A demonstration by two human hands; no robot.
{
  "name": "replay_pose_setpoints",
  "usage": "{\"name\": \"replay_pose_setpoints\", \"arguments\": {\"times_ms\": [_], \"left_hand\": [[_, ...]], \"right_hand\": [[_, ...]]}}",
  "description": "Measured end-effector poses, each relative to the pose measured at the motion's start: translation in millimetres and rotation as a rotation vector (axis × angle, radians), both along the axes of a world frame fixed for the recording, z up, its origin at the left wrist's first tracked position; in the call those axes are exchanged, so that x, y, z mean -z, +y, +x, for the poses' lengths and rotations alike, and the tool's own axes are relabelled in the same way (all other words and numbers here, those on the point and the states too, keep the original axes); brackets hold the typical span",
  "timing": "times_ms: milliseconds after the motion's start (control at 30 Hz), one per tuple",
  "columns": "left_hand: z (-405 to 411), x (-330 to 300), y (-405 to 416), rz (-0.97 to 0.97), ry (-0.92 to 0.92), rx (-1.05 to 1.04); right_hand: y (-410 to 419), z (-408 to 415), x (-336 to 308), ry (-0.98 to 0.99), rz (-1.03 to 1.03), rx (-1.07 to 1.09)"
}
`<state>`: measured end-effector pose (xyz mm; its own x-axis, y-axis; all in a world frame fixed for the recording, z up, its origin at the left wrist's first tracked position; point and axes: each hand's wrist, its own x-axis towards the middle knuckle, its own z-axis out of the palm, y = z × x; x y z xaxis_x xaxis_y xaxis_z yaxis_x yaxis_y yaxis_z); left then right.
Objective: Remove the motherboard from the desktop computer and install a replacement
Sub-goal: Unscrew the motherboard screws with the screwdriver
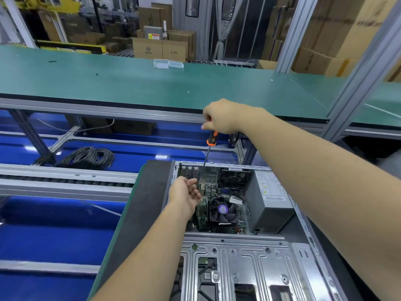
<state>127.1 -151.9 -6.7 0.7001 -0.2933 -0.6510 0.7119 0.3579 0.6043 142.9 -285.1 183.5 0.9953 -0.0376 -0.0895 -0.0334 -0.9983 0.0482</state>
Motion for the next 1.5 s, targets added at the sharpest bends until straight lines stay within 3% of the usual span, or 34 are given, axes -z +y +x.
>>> {"name": "replay_pose_setpoints", "arguments": {"times_ms": [133, 267, 367, 433, 533, 733, 1033, 1400, 1500], "left_hand": [[-16, 5, 1, 0.071, -0.013, 0.037], [-38, 2, -10, -0.286, 0.186, 0.006], [-51, 3, -21, -0.368, 0.233, -0.003], [-57, 7, -21, -0.367, 0.247, 0.018], [-56, 11, -17, -0.368, 0.251, 0.048], [-49, 16, -15, -0.390, 0.286, -0.057], [-44, 28, -20, -0.358, 0.294, -0.109], [-35, 42, -30, -0.159, 0.318, -0.088], [-37, 42, -33, -0.116, 0.241, -0.056]], "right_hand": [[2, -2, -3, -0.018, 0.161, -0.091], [10, 5, 3, -0.077, 0.078, 0.003], [11, 6, 1, -0.049, 0.164, -0.047], [12, 5, 0, 0.001, 0.162, -0.065], [14, 4, 3, -0.072, 0.130, -0.021], [12, 7, 11, -0.111, 0.327, -0.066], [2, 3, 6, -0.174, 0.423, -0.040], [-23, -29, -28, -0.290, 0.494, 0.028], [-36, -46, -39, -0.330, 0.523, 0.060]]}}
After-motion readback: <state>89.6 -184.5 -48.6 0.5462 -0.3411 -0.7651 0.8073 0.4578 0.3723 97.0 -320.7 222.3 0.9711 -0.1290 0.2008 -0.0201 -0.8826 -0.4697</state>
